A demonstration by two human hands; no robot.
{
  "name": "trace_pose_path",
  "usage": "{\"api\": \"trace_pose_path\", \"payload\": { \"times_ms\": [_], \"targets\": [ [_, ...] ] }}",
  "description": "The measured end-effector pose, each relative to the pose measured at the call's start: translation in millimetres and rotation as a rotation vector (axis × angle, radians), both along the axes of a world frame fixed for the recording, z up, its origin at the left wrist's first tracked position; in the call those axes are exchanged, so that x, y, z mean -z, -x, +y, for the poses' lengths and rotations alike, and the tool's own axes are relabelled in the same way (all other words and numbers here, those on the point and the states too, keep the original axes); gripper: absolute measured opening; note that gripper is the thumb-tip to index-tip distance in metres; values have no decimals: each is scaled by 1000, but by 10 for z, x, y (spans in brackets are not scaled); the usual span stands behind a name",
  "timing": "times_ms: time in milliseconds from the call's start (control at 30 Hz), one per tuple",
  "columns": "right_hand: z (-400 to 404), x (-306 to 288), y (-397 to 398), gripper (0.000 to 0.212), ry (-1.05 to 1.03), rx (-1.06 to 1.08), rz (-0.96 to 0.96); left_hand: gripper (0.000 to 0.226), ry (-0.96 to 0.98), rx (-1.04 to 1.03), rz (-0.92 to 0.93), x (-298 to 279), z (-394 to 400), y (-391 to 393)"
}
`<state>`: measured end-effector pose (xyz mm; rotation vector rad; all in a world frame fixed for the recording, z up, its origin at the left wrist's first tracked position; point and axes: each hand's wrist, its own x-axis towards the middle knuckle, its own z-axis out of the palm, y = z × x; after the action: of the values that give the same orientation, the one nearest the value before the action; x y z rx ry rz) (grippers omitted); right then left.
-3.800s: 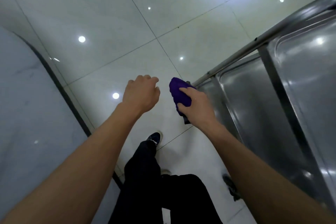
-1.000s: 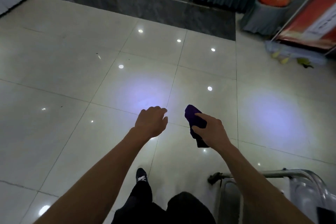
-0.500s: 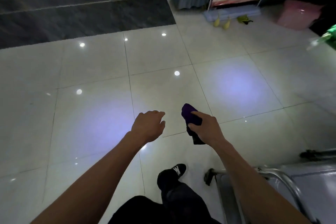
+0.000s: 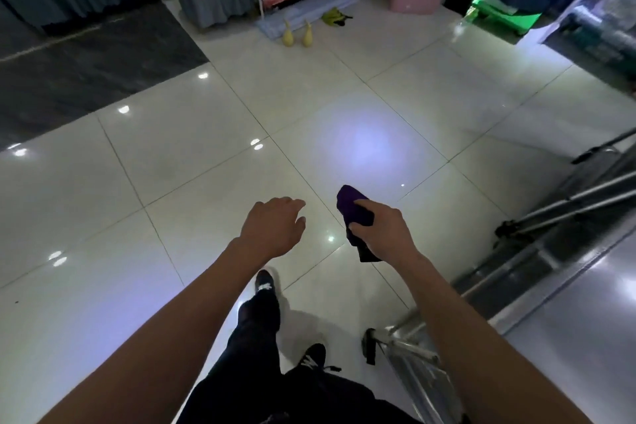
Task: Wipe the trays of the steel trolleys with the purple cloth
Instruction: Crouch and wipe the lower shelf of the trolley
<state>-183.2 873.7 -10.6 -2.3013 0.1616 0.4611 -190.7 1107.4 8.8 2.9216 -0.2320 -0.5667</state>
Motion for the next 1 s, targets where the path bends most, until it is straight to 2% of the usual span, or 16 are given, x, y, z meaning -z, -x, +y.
{"api": "trace_pose_path", "payload": {
  "times_ms": [300,467,600,767,1000],
  "targets": [
    [-567,114,-1273,55,108,202,68,48,112,146,87,289,-362,-1874],
    [-1098,45,-1676,54,187,345,90,47,97,331,74,203,-921,-2880],
    [-1550,84,-1758,57,163,486,122,46,99,487,78,187,-1564,-3345],
    [-2393,256,-1925,58,120,697,126,47,39,732,81,230,-2877,-3942],
    [-3349,254,-1988,57,-9,988,83,46,-39,1043,66,120,-4433,-4238]
  ]
}}
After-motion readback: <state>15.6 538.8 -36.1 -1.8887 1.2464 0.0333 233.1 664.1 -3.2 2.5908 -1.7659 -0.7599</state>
